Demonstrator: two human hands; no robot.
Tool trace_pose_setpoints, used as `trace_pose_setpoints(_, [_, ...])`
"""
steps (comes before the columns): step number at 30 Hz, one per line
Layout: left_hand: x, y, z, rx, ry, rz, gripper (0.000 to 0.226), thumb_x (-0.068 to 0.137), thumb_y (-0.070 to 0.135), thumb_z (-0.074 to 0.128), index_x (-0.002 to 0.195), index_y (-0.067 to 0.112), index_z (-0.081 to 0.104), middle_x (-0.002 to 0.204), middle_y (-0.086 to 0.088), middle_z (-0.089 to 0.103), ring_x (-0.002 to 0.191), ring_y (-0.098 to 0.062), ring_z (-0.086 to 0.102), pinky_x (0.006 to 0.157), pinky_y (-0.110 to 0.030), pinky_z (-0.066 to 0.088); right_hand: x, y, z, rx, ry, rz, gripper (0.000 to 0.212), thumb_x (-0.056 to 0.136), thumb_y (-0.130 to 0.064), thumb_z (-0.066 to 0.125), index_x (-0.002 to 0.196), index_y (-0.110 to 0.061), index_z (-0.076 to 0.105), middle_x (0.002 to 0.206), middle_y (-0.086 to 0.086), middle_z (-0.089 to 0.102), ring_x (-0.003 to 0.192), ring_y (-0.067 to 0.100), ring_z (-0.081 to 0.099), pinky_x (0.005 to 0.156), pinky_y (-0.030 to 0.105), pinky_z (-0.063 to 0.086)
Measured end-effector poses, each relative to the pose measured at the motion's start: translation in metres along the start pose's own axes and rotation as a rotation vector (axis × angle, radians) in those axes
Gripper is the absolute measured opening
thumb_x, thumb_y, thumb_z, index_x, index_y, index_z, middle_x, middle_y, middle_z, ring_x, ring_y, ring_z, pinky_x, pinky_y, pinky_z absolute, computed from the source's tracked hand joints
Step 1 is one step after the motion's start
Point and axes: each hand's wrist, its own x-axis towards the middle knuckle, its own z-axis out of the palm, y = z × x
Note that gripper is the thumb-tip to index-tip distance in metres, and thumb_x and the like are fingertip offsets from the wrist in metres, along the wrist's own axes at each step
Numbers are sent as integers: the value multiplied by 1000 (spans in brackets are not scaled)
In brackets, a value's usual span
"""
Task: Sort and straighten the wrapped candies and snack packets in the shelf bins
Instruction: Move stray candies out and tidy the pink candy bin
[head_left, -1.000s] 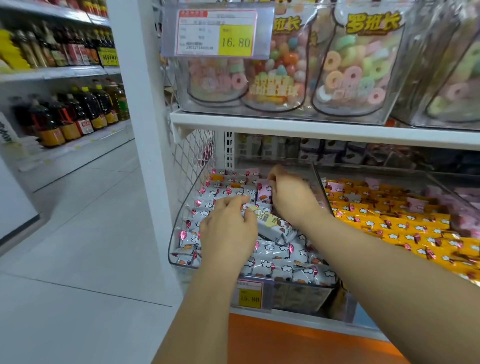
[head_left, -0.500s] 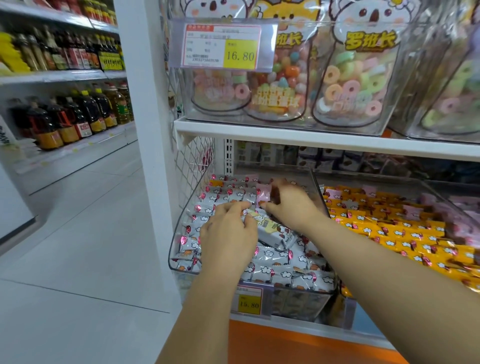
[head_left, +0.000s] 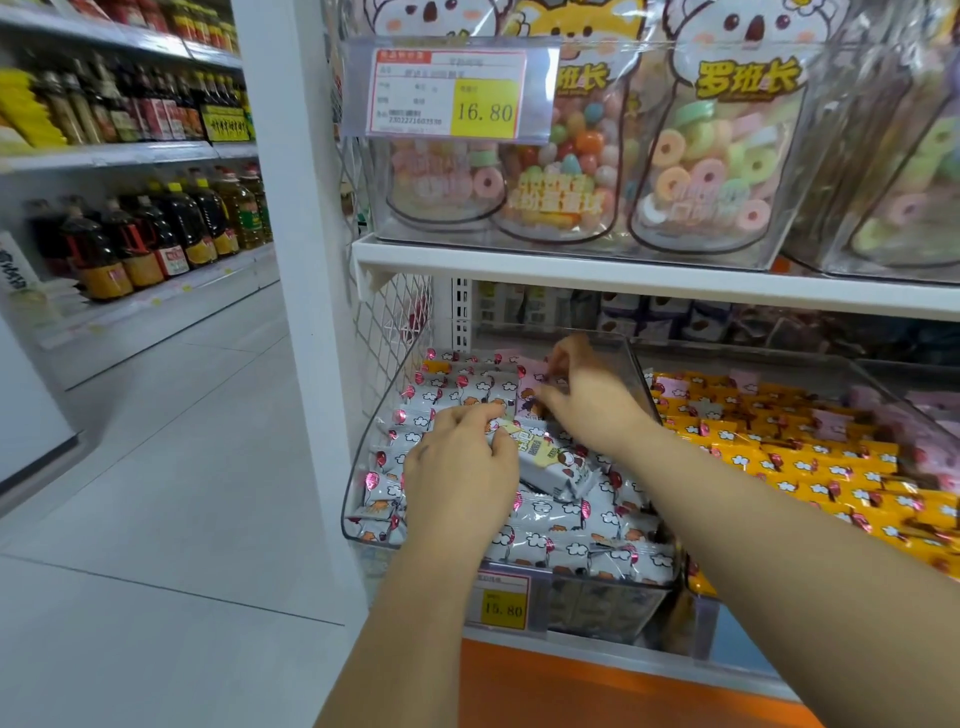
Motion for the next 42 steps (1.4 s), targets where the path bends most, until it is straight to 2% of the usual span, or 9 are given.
trace_pose_setpoints(3, [0,0,0,6,0,1,37,97,30,37,134,34,46,142,4,40,116,-19,50,106,-44,33,-1,0,6,-80,-162,8,69,89,-28,61,145,-13,23,129,13,53,114,27,53,84,26,39])
trace_pose_setpoints(7, [1,-1,1,-2,-2,3,37,97,30,37,133,34,47,142,5,40,112,-19,53,105,-45,34,4,2,0,-126,-175,15,54,92,-31,56,139,-12,37,129,11,53,115,24,51,82,23,36])
trace_pose_setpoints(13, [0,1,0,-1,19,13,37,98,29,37,133,33,47,142,5,39,120,-17,47,108,-44,32,2,0,4,-93,-101,7,37,97,-29,47,125,-7,38,116,15,58,101,28,56,77,32,44])
trace_pose_setpoints(18, [1,-1,2,6,46,33,38,97,28,39,134,31,46,142,5,38,121,-17,46,107,-43,33,1,-2,1,-37,-118,-1,38,98,-29,45,127,-7,34,116,15,58,97,27,56,76,32,45])
trace_pose_setpoints(23, [25,0,3,102,44,181,44,97,26,34,140,29,39,153,8,26,137,-14,26,113,-39,20,-3,-3,-2,-12,-134,-41,39,96,-25,49,130,-10,37,114,10,58,86,18,50,68,26,38])
trace_pose_setpoints(28, [41,1,7,169,-106,217,47,98,27,25,144,32,31,156,12,16,143,-11,8,114,-41,15,-3,3,-2,29,-106,-61,42,94,-23,54,132,-12,40,122,10,59,105,24,56,75,23,37])
trace_pose_setpoints(33, [42,1,7,233,-138,161,47,97,29,23,140,28,41,150,8,33,139,-12,18,110,-39,17,-8,-4,-9,129,0,-98,40,95,-24,51,132,-13,38,113,3,56,93,13,48,74,20,35])
trace_pose_setpoints(39, [39,1,10,252,-144,117,45,96,29,23,135,30,45,138,-3,50,129,-19,36,105,-40,23,-19,-11,-10,134,88,-192,40,95,-20,52,132,-15,40,103,6,62,93,20,59,71,23,42])
trace_pose_setpoints(42, [38,2,12,240,-102,121,43,95,30,26,131,28,50,133,-3,54,124,-20,41,103,-40,25,-34,-10,-18,154,94,-250,34,94,-17,53,126,-20,43,97,-8,60,77,0,56,62,7,40])
